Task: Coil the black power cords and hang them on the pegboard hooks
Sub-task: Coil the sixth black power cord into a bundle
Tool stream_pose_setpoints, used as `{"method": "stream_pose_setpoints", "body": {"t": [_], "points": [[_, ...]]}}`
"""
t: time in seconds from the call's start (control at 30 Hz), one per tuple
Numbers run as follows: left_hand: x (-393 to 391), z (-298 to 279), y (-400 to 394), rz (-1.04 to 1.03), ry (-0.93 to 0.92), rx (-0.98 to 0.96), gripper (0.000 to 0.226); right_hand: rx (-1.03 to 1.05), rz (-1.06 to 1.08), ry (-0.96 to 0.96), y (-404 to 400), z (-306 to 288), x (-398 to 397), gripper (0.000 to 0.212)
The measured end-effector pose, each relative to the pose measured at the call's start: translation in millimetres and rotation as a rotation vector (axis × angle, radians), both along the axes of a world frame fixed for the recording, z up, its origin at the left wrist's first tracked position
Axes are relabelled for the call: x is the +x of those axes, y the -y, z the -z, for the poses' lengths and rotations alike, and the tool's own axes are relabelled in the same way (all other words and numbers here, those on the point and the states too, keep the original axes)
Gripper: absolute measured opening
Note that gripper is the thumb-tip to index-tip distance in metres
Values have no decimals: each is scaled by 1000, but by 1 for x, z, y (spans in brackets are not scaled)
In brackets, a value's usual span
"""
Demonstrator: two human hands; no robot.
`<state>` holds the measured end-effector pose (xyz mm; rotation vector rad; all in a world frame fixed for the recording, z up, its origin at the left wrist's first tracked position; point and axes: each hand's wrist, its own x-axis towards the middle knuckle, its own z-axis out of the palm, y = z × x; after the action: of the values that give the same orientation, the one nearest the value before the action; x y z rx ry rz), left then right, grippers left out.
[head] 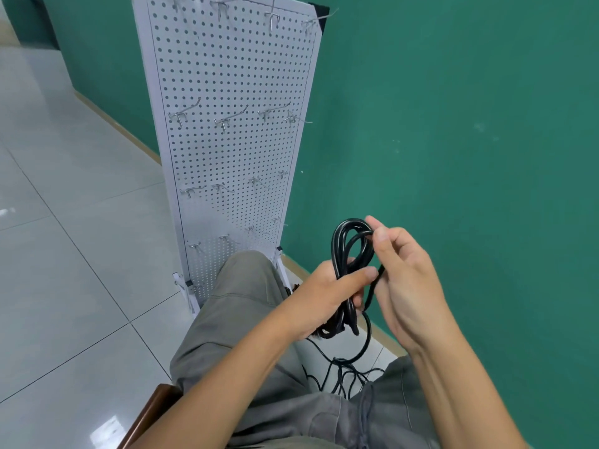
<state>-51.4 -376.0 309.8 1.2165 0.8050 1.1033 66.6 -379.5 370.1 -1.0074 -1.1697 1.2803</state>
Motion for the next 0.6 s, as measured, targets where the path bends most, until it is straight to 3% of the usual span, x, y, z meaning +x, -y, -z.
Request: {"method": "stream_pose_setpoints", "body": {"t": [0.23, 0.37, 0.6], "points": [[-16, -14, -3, 89, -288, 189, 21, -7, -18, 13, -5, -5, -7, 21], [-22, -16, 0, 186, -211, 129, 28, 77, 26, 261, -4, -15, -15, 24], [-8, -7, 0, 108, -66, 96, 21, 55, 45, 180, -13, -13, -12, 15]]}}
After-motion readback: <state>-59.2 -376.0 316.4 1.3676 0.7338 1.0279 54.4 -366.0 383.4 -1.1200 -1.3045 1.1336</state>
